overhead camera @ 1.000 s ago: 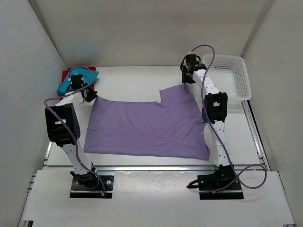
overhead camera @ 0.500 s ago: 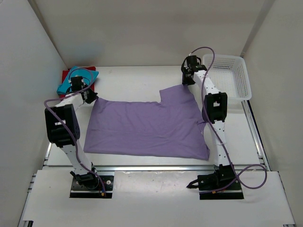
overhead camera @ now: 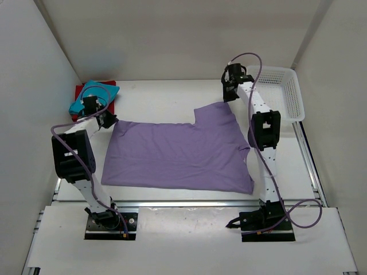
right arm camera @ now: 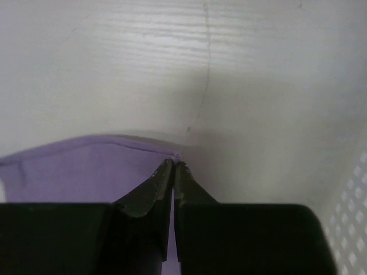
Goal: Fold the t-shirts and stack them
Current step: Grap the side of the flattened tshirt furthest away from the robot with both arms, then fold the other side of the tshirt into a rectangle
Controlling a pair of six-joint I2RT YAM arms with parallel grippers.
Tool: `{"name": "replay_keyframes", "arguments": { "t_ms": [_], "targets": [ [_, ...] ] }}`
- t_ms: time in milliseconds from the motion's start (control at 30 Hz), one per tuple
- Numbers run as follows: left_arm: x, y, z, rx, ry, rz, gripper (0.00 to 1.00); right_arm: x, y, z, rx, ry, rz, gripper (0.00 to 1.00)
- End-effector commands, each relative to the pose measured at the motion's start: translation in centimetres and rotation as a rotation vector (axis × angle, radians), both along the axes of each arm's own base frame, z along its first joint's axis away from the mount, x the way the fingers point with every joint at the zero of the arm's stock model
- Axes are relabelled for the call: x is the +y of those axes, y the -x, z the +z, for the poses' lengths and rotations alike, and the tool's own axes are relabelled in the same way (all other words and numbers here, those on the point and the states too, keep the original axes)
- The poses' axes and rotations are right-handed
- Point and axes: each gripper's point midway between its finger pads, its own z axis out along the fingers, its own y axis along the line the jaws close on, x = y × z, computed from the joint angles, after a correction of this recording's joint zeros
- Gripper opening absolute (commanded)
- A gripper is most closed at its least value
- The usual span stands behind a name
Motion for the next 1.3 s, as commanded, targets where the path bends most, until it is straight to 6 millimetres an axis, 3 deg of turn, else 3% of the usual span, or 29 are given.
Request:
{"name": "replay_keyframes", "arguments": {
  "t_ms": [0,133,200,300,400,467,533,567,600,667,800,867,1000,1167,1267],
  "targets": [
    [0.8,0.0,3.2,-0.097,0.051,0.019,0.00,0.5,2.1,9.9,-0.115,-0.050,0.090,0.00],
    [1.1,0.9,3.0,-0.092,0.068,0.032,0.00,0.1,5.7,11.5,-0.056,-0.040,0.091,0.00],
    [1.0,1.2,3.3,-0.110,0.091,0.032,0.00,0.0,7.8,10.4,0.011,-0.045,0.073,0.00],
    [1.1,2.0,3.3,-0.118,0.107,0.032,0.00,1.0,11.2,11.3,-0.015,-0.083,0.092,0.00],
    [1.0,2.6,3.6,-0.121,0.093,0.032,0.00,0.8,14.8,11.1,-0.024,-0.078,0.089,0.01],
    [0.5,2.9,3.7,-0.123,0.108,0.021,0.00,0.1,16.6,10.7,-0.027,-0.068,0.066,0.00],
    [0.7,3.2,3.7,-0.115,0.109,0.025,0.00,-0.2,19.3,8.8,0.000,-0.082,0.044,0.00],
    [0.9,3.3,3.9,-0.115,0.111,0.024,0.00,-0.6,19.4,9.9,-0.051,-0.083,0.028,0.00],
    [1.1,3.7,4.0,-0.119,0.107,0.023,0.00,-1.0,20.6,8.4,-0.017,-0.081,0.007,0.00],
    [1.9,4.3,4.0,-0.118,0.108,0.043,0.00,-1.7,22.7,8.0,-0.034,-0.074,-0.022,0.00],
    [1.9,5.4,4.0,-0.124,0.154,0.052,0.00,-2.7,24.9,8.7,-0.104,-0.075,-0.083,0.00],
    [2.0,5.9,4.0,-0.125,0.166,0.058,0.00,-3.5,26.3,8.1,-0.105,-0.096,-0.118,0.00],
    [2.4,6.3,4.4,-0.131,0.162,0.068,0.00,-4.8,27.6,9.0,-0.166,-0.104,-0.152,0.00],
    [2.5,7.1,4.5,-0.135,0.166,0.077,0.00,-5.1,29.8,10.0,-0.204,-0.095,-0.156,0.00],
    [2.4,8.1,4.2,-0.126,0.195,0.085,0.00,-4.7,31.8,9.6,-0.199,-0.102,-0.154,0.01]
  ]
}}
